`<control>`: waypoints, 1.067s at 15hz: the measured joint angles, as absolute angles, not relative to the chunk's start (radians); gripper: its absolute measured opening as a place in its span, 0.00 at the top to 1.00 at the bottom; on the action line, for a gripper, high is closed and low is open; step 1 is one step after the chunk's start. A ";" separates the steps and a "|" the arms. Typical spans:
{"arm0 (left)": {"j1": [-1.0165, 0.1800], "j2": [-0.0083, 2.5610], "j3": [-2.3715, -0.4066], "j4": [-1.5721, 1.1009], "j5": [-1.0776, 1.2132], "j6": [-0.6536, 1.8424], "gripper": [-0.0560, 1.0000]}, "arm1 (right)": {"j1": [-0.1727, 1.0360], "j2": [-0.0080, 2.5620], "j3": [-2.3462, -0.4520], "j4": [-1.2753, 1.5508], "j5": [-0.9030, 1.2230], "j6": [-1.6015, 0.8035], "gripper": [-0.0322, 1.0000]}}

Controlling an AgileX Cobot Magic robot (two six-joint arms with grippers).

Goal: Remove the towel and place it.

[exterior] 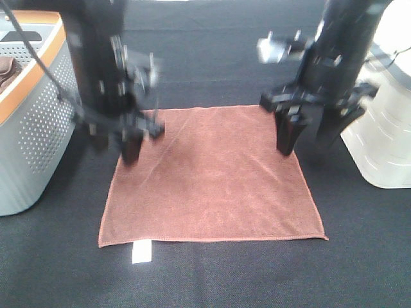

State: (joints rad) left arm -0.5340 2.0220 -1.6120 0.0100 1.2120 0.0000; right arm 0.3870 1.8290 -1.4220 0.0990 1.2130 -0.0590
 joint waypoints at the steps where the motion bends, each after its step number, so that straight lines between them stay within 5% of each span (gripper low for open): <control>1: -0.534 1.982 -1.637 0.015 1.212 0.000 0.42 | 0.387 1.790 -1.422 0.105 1.213 -0.059 0.33; 10: -0.534 1.483 -1.670 0.008 1.216 -0.030 0.42 | 0.387 1.317 -1.408 0.135 1.218 -0.059 0.33; 16: -0.534 1.195 -1.380 0.000 1.213 -0.035 0.42 | 0.387 0.942 -1.002 0.123 1.219 -0.059 0.33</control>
State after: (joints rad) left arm -0.5340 1.1950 -1.3800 0.0000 1.2130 -0.0350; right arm 0.3870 0.9420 -1.0020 0.1230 1.2190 -0.0590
